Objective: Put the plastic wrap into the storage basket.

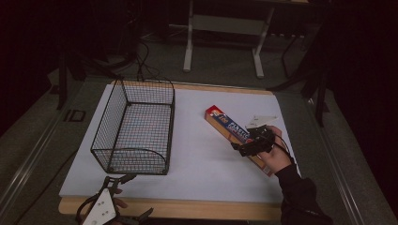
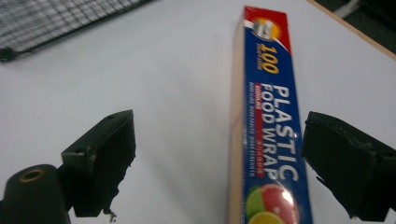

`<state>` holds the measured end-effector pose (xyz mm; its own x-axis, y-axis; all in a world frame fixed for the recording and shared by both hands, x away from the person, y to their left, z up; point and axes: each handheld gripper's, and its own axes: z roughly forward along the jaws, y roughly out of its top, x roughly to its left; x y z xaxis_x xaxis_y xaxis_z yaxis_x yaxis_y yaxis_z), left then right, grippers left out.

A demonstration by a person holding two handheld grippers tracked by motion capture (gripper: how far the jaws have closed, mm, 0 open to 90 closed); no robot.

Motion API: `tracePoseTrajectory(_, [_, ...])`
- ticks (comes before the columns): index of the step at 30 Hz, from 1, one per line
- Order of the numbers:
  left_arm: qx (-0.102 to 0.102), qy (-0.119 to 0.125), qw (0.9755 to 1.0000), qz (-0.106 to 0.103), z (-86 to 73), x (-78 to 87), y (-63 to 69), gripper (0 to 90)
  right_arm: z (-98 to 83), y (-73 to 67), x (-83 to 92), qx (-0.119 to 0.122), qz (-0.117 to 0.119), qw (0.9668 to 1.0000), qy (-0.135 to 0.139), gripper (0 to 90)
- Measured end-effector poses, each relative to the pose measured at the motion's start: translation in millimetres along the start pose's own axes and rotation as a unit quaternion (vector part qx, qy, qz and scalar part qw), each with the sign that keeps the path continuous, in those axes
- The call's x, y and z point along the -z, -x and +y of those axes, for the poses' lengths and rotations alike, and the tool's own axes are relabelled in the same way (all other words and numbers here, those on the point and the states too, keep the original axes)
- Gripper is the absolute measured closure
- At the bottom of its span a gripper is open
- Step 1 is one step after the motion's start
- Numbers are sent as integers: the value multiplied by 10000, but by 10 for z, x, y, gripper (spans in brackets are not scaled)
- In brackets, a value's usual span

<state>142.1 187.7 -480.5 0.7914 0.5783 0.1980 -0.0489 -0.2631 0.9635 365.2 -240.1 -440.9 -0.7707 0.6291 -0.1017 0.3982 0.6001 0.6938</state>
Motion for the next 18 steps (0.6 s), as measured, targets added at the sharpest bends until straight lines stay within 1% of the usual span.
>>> tracePoseTrajectory(3, [-24,-16,10000,-8,0,-4,2,6,12,80,-58,-118,-29,9998,-137,94])
tracePoseTrajectory(5, [-79,-50,10000,14,-1,-8,4,6,16,121,-92,-179,-61,9996,-222,94])
tracePoseTrajectory(6, [-91,-60,9999,8,-3,-9,5,6,15,141,-108,-171,-135,9995,-234,94])
tracePoseTrajectory(7, [-78,-61,10000,-7,-4,-10,6,6,15,164,-125,-216,-106,9994,-248,93])
tracePoseTrajectory(8, [-74,-58,10000,-12,-4,-9,6,6,14,189,-140,-248,-49,9992,-320,93])
tracePoseTrajectory(9, [-75,-52,10000,-9,-3,-8,5,6,12,212,-159,-278,-62,9990,-351,94])
tracePoseTrajectory(11, [-58,-45,10000,-9,-3,-5,4,6,10,259,-193,-325,21,9984,-457,93])
tracePoseTrajectory(15, [-37,-36,10000,-12,-5,-4,2,6,13,340,-264,-402,-21,9971,-641,94])
tracePoseTrajectory(16, [-38,-39,10000,-18,-5,-5,2,6,17,363,-284,-438,27,9966,-697,94])
tracePoseTrajectory(18, [-56,-51,10000,-22,-6,-8,2,6,24,405,-324,-447,-4,9958,-805,94])
